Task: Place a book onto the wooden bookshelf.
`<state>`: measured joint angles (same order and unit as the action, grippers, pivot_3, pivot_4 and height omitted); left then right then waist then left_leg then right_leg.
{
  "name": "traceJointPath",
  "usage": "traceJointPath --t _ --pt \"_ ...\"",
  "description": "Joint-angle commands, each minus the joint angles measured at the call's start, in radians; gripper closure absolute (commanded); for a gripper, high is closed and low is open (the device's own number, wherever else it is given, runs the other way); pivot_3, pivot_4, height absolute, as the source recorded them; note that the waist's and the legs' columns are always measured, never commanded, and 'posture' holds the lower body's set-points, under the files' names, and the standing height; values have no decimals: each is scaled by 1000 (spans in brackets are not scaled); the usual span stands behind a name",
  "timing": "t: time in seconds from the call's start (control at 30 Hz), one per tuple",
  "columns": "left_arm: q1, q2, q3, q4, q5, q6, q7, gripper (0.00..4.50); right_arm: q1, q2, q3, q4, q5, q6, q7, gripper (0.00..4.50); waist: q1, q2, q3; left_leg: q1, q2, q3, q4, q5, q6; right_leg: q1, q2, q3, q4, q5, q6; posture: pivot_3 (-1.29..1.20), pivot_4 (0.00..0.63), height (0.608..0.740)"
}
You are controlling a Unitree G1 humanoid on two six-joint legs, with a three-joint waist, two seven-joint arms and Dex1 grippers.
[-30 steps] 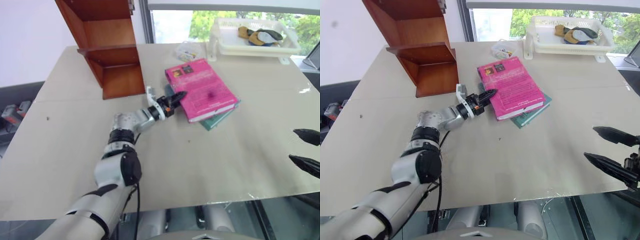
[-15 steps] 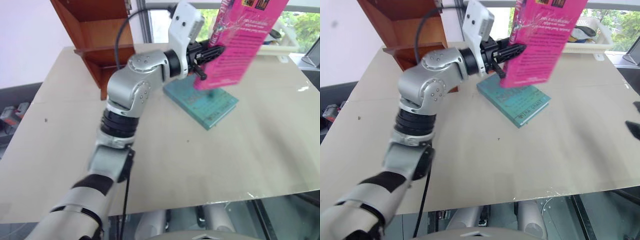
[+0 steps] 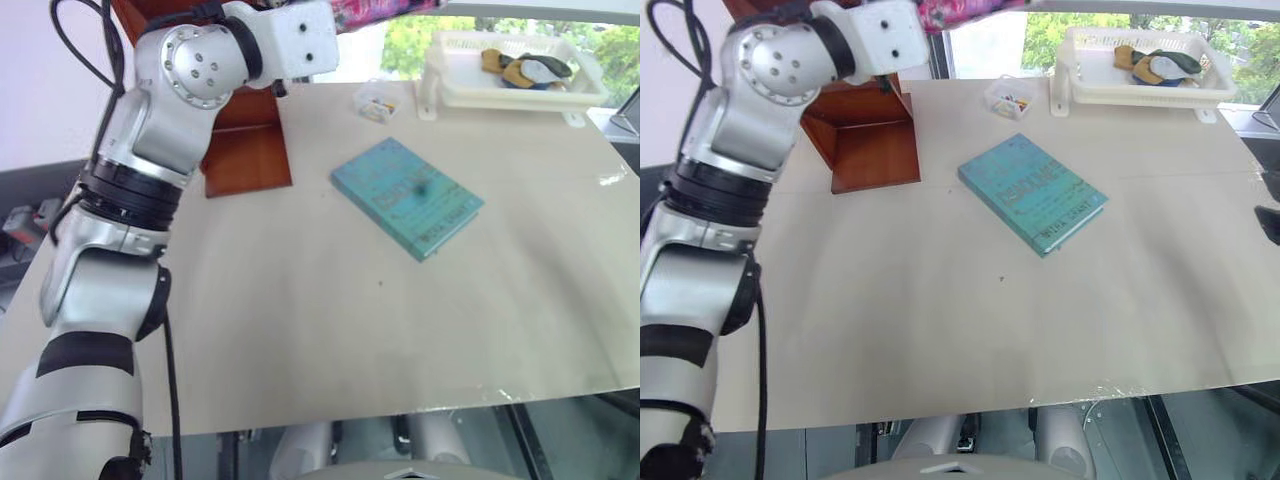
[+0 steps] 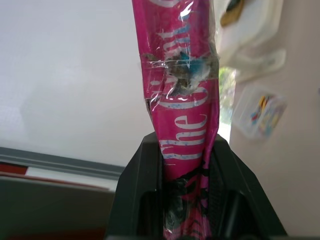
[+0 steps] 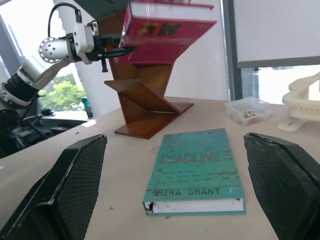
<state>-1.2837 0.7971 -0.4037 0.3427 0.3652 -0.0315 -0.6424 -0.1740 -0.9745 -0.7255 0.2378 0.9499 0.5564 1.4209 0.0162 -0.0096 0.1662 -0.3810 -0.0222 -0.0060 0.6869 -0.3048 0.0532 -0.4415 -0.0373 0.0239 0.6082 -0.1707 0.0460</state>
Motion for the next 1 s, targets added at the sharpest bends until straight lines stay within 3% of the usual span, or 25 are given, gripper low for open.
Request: traceJointPath --t 0.03,0.4,0.57,0.7,1.0 --pt "-28 67 43 25 59 -50 -26 3920 -43 -36 7 42 -21 -25 37 0 -2 0 0 -1 0 0 0 0 0 -1 0 0 0 0 0 0 150 740" --pt "76 308 78 43 152 -6 -239 3920 -171 -52 75 155 -85 -54 97 0 -5 0 0 -2 0 3 0 0 0 -4 0 1 3 0 0 0 150 740" --pt "169 346 135 -36 123 48 -300 1595 -189 -63 78 173 -96 -54 112 0 -25 0 0 -2 2 4 1 0 1 -4 1 2 4 0 0 0 150 740" --pt "209 350 157 -75 135 90 -323 93 -191 -66 76 172 -99 -54 117 0 -27 0 0 -1 2 4 2 -2 4 -4 1 2 6 0 0 0 150 740" --pt "170 390 181 -32 203 76 -278 93 -180 -69 61 169 -98 -50 118 0 -27 0 0 1 1 4 3 -3 5 -4 0 3 12 0 0 0 150 740"
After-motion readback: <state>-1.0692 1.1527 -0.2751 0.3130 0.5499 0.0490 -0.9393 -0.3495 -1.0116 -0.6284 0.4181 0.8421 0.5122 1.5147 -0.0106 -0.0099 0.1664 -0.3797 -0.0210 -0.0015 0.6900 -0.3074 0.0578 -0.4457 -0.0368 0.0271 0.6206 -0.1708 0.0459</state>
